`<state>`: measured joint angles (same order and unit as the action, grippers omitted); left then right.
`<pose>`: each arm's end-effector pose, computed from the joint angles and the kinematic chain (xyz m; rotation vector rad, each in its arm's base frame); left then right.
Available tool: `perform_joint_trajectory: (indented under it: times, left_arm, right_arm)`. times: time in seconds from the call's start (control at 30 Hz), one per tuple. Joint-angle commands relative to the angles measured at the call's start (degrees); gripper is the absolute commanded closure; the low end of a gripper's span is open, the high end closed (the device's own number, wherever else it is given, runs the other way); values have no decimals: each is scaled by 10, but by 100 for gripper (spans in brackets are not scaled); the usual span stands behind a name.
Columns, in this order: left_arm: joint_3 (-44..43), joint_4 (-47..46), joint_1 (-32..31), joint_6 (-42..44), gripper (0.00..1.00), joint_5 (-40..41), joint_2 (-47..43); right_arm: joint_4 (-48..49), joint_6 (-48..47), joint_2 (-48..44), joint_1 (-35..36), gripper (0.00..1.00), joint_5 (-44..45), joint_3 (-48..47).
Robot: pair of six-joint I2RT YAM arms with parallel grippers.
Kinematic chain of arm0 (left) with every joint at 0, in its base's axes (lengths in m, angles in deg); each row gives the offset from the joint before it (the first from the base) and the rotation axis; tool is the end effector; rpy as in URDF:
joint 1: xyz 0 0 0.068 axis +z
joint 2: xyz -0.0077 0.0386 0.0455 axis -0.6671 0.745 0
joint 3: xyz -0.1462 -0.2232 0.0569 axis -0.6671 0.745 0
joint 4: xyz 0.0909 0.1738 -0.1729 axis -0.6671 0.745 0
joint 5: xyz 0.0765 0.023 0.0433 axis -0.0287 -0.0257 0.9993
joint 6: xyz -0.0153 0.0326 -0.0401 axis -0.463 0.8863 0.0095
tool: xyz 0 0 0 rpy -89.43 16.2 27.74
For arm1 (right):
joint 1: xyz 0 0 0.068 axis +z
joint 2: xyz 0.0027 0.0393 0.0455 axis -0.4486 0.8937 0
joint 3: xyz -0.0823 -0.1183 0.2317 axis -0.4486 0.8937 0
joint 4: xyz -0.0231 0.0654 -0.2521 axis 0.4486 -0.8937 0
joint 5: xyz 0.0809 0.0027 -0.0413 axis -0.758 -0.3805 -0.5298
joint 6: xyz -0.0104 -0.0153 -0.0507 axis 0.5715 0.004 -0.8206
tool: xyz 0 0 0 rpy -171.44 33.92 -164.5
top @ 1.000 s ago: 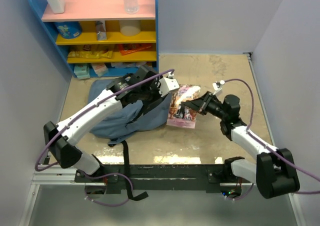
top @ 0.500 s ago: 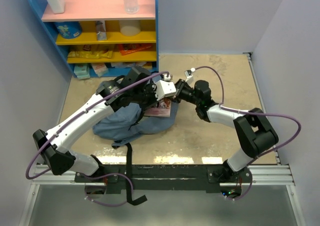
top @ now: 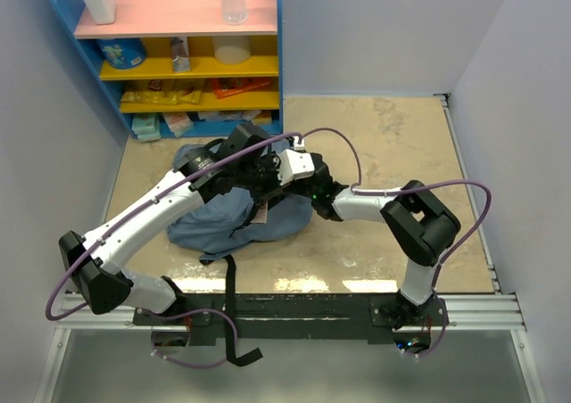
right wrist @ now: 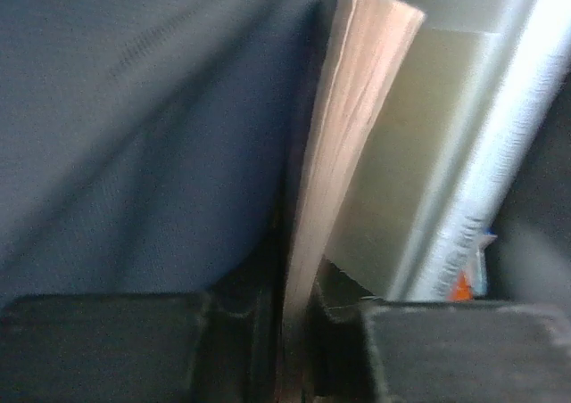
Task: Pack the student bag
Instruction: Place the book in the student bag.
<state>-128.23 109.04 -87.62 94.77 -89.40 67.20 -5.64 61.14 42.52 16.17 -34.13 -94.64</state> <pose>0.1952 -0.2125 0.3723 1.4472 1.9045 -0.4715 0.2801 0.2759 0.2003 0.2197 2.1070 1.6303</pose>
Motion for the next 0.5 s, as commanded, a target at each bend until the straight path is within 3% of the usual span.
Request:
perform_joint_trajectory:
  times: [0.0,0.03,0.07,0.17,0.23,0.27,0.37,0.47]
  left_arm:
    - [3,-23,-5,-7,99,-55,-24]
    - [4,-21,-5,-6,94,-54,-24]
    - [6,-15,-5,-4,91,-52,-25]
    - [15,-18,3,-5,79,-49,-30]
    - [17,-22,18,-20,58,-71,-31]
    - [15,-26,24,-25,54,-81,-31]
    - [5,-30,41,-35,53,-122,-26]
    - [-8,-29,53,-40,55,-146,-19]
  right_arm:
    - [-10,-45,-2,6,52,12,-45]
    - [-30,-76,-27,4,46,16,-41]
    - [-76,-93,-45,3,33,41,-34]
    - [-133,-136,-136,-9,15,105,32]
    - [-141,-145,-179,-20,10,126,93]
    - [-155,-148,-222,-21,9,150,109]
    - [-155,-158,-255,-23,9,164,148]
    - [-155,-164,-227,-26,11,131,128]
